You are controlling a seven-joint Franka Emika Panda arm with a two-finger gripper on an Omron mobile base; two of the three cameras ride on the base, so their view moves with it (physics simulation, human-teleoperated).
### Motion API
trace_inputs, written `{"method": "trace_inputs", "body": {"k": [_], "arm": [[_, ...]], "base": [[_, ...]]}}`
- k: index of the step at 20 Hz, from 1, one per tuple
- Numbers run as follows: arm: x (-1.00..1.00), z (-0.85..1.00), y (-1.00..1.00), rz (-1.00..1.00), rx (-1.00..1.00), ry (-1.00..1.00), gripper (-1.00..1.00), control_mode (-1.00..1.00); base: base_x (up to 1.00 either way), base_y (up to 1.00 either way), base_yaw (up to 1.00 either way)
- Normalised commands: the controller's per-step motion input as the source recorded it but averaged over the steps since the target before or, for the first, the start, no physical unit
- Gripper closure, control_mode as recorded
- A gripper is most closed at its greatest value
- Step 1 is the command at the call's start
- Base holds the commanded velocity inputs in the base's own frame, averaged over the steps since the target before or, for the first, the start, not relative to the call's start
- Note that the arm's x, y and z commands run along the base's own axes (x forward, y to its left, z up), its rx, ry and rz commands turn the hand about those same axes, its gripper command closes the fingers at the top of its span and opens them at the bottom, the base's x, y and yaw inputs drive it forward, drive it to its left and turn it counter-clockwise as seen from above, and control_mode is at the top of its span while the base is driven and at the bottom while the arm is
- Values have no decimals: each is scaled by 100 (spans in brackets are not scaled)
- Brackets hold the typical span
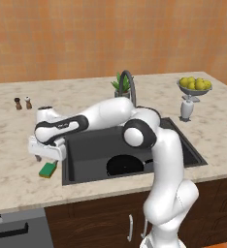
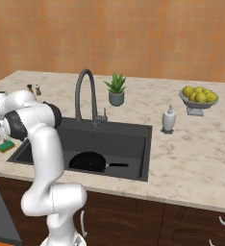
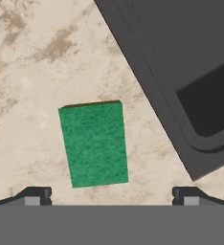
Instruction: Pick the pan and sponge and place them into the sink. Then turn on the water.
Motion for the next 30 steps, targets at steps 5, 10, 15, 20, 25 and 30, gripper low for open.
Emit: {"method": "trace_inputs", "body": {"k": [5,10,15,20,25,30], "arm": [[0,-22,0,-4,0,0,-100,-100],[0,-25,0,-3,0,1,-100,-100],[1,-27,1,-3,0,1,-100,-100],[0,-30,6,0,0,0,-100,-100],[0,-46,11,0,0,0,-100,-100],[0,-73,0,1,0,-4,-100,-100]], "base": [[0,0,0],[0,0,0],[0,0,0],[0,0,0],[0,0,0],[0,0,0]]}}
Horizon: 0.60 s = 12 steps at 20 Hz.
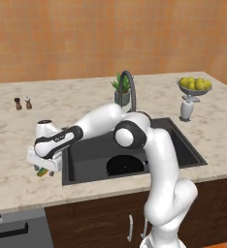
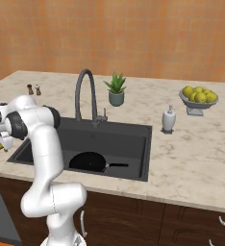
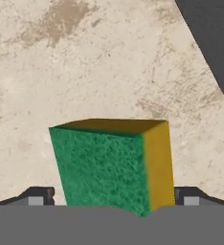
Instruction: Pick the pan and sponge and place them into the sink. Then turn on the water.
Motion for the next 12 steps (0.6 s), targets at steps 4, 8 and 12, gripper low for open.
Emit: {"method": "trace_inputs", "body": {"k": [4,8,12], "arm": [[2,-85,5,4,0,-12,100,-100],[4,-60,3,2,0,-13,100,-100],[-19,-66,-17,4,0,-18,100,-100]], "base": [[0,0,0],[0,0,0],[0,0,0]]}}
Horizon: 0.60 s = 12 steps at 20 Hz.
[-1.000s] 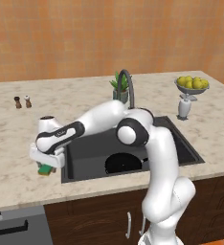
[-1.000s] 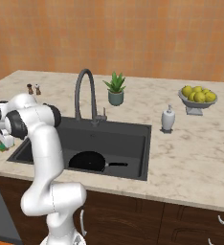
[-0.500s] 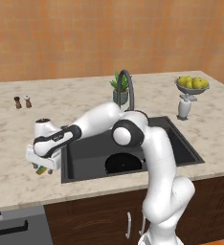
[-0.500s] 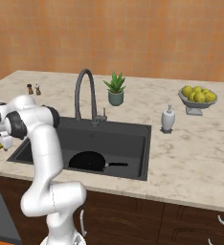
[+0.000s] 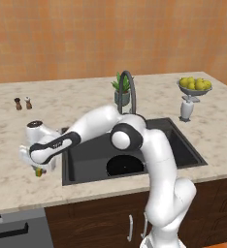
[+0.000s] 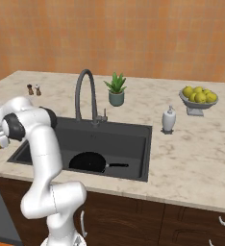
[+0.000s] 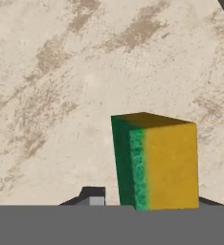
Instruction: Pick the pan and sponge and place them into the sink. Then turn on the water.
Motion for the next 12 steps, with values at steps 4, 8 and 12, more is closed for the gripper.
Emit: {"method": "trace_inputs", "body": {"k": [4,8,12], "arm": [[-54,-48,-60,0,3,-17,100,-100],[-49,-2,-83,0,8,-26,100,-100],[-31,51,-81,0,12,-15,100,-100]], "base": [[0,0,0],[0,0,0],[0,0,0]]}}
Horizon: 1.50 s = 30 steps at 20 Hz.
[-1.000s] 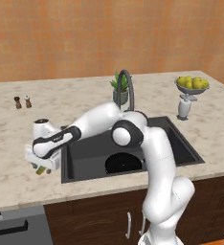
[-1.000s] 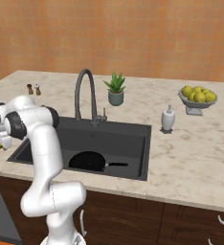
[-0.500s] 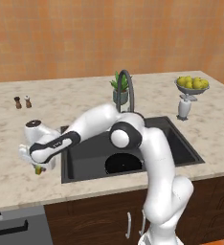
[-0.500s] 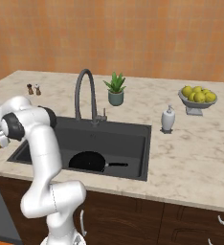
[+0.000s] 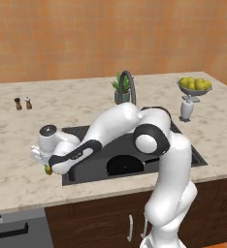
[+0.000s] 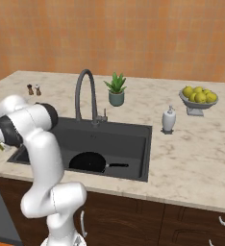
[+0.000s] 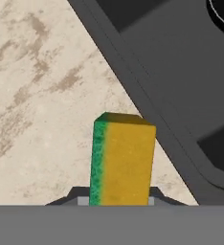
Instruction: Pick the pan and sponge and place them into the sink. Then turn on the water.
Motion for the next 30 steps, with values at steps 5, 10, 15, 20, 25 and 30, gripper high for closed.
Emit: {"method": "trace_inputs", "body": {"k": [5,10,15,20,25,30], "arm": [[-8,63,-78,-4,16,-5,100,-100],[0,71,-54,-6,12,1,100,-100],[1,28,-34,-12,-2,10,100,-100],[9,2,-65,-17,-5,27,100,-100],[14,-2,-57,-21,-8,27,100,-100],[8,-3,-22,-13,-15,13,100,-100]], "base": [[0,0,0],[0,0,0],[0,0,0],[0,0,0],[0,0,0],[0,0,0]]}}
